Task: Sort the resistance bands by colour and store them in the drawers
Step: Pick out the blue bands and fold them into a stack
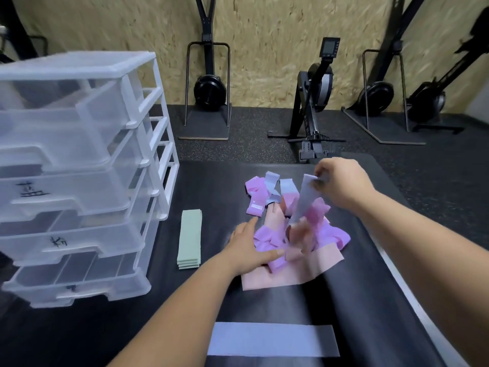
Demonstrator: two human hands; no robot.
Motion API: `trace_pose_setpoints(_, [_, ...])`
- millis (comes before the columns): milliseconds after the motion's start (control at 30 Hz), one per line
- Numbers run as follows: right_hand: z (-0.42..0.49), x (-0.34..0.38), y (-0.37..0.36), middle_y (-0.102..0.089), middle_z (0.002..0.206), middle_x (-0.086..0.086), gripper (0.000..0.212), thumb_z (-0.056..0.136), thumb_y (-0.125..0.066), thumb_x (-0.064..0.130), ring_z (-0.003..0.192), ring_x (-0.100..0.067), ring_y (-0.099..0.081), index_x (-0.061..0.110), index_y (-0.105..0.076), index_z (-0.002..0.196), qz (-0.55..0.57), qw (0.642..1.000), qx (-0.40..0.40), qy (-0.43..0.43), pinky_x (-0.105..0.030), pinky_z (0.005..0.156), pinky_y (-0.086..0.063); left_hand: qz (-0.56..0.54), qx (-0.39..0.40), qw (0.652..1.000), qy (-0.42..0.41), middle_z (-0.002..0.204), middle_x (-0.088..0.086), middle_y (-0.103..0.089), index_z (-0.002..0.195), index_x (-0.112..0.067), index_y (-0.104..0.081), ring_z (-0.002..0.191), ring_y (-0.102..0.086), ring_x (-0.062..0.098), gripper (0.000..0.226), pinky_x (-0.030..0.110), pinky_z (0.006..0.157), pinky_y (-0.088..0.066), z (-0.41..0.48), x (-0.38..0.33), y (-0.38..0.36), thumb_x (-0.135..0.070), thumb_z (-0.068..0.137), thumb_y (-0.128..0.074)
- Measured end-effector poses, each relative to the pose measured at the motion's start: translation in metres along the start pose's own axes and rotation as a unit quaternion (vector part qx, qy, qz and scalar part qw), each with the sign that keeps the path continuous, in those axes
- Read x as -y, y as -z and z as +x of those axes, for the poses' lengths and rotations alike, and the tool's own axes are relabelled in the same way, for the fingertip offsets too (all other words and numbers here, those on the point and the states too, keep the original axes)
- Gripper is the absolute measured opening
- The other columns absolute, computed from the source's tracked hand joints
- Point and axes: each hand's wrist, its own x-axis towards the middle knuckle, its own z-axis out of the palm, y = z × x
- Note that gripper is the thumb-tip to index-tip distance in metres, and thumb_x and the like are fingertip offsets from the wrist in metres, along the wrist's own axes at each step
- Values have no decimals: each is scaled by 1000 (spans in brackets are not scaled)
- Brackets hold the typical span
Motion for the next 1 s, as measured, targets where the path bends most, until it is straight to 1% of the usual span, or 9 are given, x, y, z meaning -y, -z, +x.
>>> trace_pose_setpoints(133, [-13,15,29,-71,79,5,13,82,-83,29,82,-23,-68,26,-71,84,76,996,-31,-19,-30,67,-46,9,-61,997,-50,165,-7,-25,165,-33,-23,152,-24,16,105,42,121,-34,-16,-24,7,-67,81,-78])
trace_pose_setpoints(267, [-29,33,57,-71,64,9,16,84,-83,27,56,5,-62,20,-69,81,161,985,-45,-39,-12,53,-38,9,-156,980,-126,141,-9,-51,147,-32,-53,134,-46,13,67,33,108,-44,-32,-61,26,-55,88,-77])
trace_pose_setpoints(333, [-37,42,66,-73,61,4,17,85,-83,29,49,2,-61,18,-70,81,208,976,-42,-46,-17,57,-44,-11,-194,966,-170,128,-11,-60,135,-32,-63,119,-57,11,49,33,103,-49,-40,-84,36,-45,90,-78])
trace_pose_setpoints(467, [-56,63,76,-76,65,-4,17,88,-81,29,60,-16,-70,16,-72,84,296,954,18,-47,-39,72,-63,-49,-180,959,-211,117,-18,-68,128,-36,-66,104,-65,2,41,24,89,-53,-56,-124,49,-40,90,-80])
trace_pose_setpoints(600, [-79,78,76,-81,84,-2,15,96,-72,32,76,-15,-75,19,-78,92,346,933,92,-33,-55,85,-62,-78,-177,962,-194,114,-17,-73,125,-33,-67,96,-71,0,40,24,84,-57,-72,-137,49,-38,89,-82])
trace_pose_setpoints(700, [-94,83,83,-81,102,7,24,106,-58,33,97,-16,-76,26,-81,106,356,923,145,1,-50,93,-60,-108,-220,957,-154,100,-14,-77,106,-34,-71,84,-74,6,18,32,79,-59,-79,-131,53,-27,92,-79])
trace_pose_setpoints(800, [-103,84,86,-81,98,10,21,104,-61,24,93,-14,-76,26,-81,104,330,936,119,14,-46,93,-61,-119,-244,955,-123,85,-7,-77,92,-30,-72,70,-70,14,13,36,71,-57,-85,-129,59,-19,95,-69])
trace_pose_setpoints(900, [-102,78,82,-80,90,7,10,93,-75,25,84,-15,-75,30,-79,101,287,956,55,-5,-48,88,-62,-122,-227,957,-134,88,0,-79,96,-26,-75,81,-74,23,14,46,84,-60,-89,-130,67,-14,96,-66])
trace_pose_setpoints(1000, [-104,77,83,-79,100,12,25,88,-81,29,86,-10,-74,31,-75,112,280,957,69,21,-45,90,-61,-134,-193,960,-154,96,7,-80,102,-22,-74,81,-69,18,13,46,85,-60,-95,-135,74,-12,100,-66])
